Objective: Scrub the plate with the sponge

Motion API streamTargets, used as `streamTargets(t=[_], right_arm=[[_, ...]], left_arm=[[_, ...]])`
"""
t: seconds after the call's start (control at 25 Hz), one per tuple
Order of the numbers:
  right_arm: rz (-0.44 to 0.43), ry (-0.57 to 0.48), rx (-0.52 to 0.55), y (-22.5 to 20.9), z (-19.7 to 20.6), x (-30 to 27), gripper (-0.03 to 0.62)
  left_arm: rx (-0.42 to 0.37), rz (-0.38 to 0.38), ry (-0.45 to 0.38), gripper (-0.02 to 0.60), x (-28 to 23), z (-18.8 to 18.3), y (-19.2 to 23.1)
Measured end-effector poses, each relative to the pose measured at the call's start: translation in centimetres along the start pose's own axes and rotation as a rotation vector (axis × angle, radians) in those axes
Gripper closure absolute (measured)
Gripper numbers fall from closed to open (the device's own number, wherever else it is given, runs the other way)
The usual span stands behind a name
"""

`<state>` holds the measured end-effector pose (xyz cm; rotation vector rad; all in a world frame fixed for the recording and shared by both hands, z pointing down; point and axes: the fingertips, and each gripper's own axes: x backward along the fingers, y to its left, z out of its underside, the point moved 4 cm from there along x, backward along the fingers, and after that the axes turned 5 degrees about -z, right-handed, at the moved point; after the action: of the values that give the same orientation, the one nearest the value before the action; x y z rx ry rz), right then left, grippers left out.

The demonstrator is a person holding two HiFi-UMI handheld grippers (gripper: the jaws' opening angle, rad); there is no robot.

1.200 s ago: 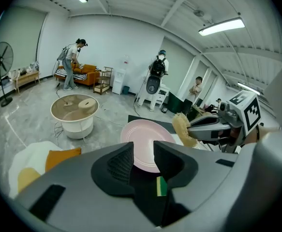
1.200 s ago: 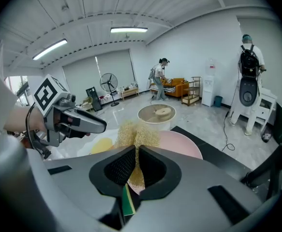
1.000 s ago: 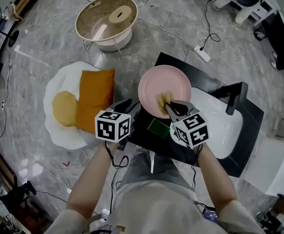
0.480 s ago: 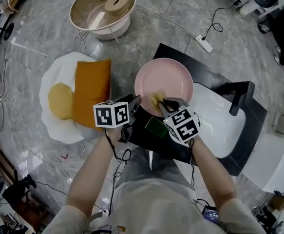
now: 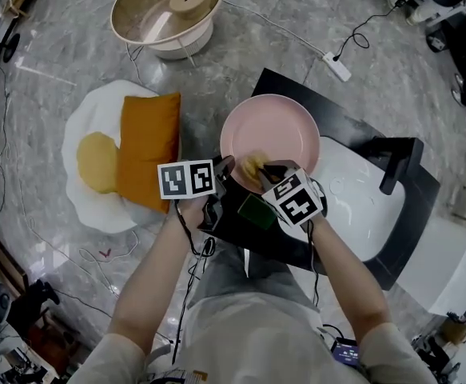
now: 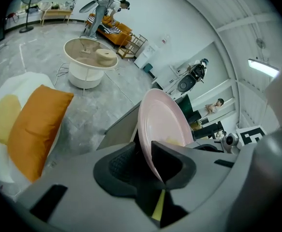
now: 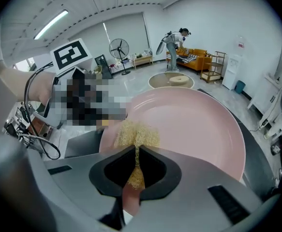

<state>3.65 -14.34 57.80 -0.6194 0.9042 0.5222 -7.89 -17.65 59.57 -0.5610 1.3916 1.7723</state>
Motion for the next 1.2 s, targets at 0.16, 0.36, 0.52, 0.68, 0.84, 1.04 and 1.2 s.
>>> streamTargets(t=[0.16,0.36,0.52,0.68,0.84,1.04,1.2], right_arm=[[-0.049,0.039,0.016,-0.1,0.0,-0.8,0.548],[-0.063,0.101,0.048,-0.4,-0.7,-1.5,0.549],[-0.059,0.1,0.101,-0.9,-2.1,-1.9,0.549],[-0.037,0.1,0.138,-2.0,-3.9,-2.4,0.548],[-0.025,0.072,0.122,-4.2,-5.8,-3.2,0.549],[0.051,0.022,0.063,-8.0,-7.1,-2.9,0.549],[0.108,0.021,0.031,-10.7,-6.7,-1.8,0.549]], left_arm=[[0.016,0.016,0.012,0.505,-0.4,-0.1,-0.2],[0.06,0.023,0.031,0.523,-0.6,-0.5,0.1],[0.014,0.012,0.059,0.525,-0.8,-0.8,0.0],[-0.021,0.006,0.073,0.526,-0.8,-0.9,-0.2],[-0.026,0.026,0.079,0.525,-0.6,-0.8,-0.1],[0.004,0.048,0.058,0.525,-0.6,-0.8,0.1],[0.035,0.022,0.028,0.533,-0.6,-1.1,0.5]])
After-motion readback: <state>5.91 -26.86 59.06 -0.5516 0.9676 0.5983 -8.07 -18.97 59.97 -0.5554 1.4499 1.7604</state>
